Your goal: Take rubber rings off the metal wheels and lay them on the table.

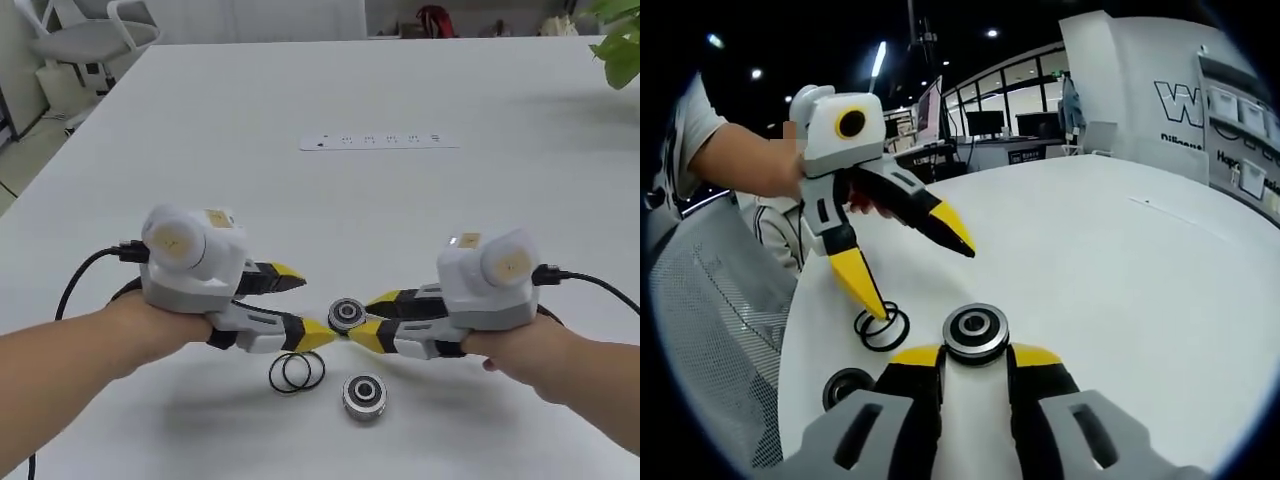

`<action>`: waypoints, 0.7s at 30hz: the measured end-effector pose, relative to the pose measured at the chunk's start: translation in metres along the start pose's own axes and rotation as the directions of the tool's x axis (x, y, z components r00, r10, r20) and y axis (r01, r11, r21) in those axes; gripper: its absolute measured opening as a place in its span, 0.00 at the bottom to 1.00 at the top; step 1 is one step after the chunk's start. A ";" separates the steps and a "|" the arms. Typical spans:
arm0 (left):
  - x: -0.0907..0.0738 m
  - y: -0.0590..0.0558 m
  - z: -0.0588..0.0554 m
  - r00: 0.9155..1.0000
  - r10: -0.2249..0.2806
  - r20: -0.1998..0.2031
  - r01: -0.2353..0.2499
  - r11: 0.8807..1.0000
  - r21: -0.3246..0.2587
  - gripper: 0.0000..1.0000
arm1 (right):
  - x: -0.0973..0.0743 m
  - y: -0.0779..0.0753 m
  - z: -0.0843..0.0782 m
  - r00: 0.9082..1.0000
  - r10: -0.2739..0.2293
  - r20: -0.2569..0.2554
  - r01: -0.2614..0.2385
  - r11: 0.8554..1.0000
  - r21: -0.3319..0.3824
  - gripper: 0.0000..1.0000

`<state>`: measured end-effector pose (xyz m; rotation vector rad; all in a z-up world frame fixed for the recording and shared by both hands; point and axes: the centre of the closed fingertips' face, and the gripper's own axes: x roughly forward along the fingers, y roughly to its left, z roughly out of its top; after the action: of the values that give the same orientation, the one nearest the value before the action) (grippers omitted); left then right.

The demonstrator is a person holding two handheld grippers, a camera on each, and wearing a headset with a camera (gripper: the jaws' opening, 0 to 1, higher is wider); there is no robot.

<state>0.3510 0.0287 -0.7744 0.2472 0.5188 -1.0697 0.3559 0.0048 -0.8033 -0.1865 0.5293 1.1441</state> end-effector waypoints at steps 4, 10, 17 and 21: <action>0.009 -0.002 0.001 1.000 -0.012 -0.006 0.012 1.000 -0.007 0.47 | 0.001 0.000 -0.001 1.000 -0.001 -0.001 0.001 1.000 -0.002 0.21; 0.021 -0.005 0.005 1.000 -0.023 -0.007 0.023 1.000 -0.012 0.41 | 0.002 -0.001 -0.004 1.000 -0.007 0.004 0.007 1.000 0.007 0.20; 0.028 -0.006 0.002 0.999 -0.027 -0.027 0.027 1.000 -0.007 0.30 | 0.000 -0.001 -0.004 1.000 -0.006 0.009 0.006 1.000 0.011 0.19; 0.029 -0.004 0.000 0.999 -0.023 -0.040 0.023 1.000 -0.001 0.26 | 0.000 -0.001 -0.003 1.000 -0.007 0.011 0.006 1.000 0.010 0.19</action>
<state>0.3581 0.0042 -0.7887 0.2624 0.5589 -1.0889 0.3559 0.0034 -0.8064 -0.1727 0.5245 1.1353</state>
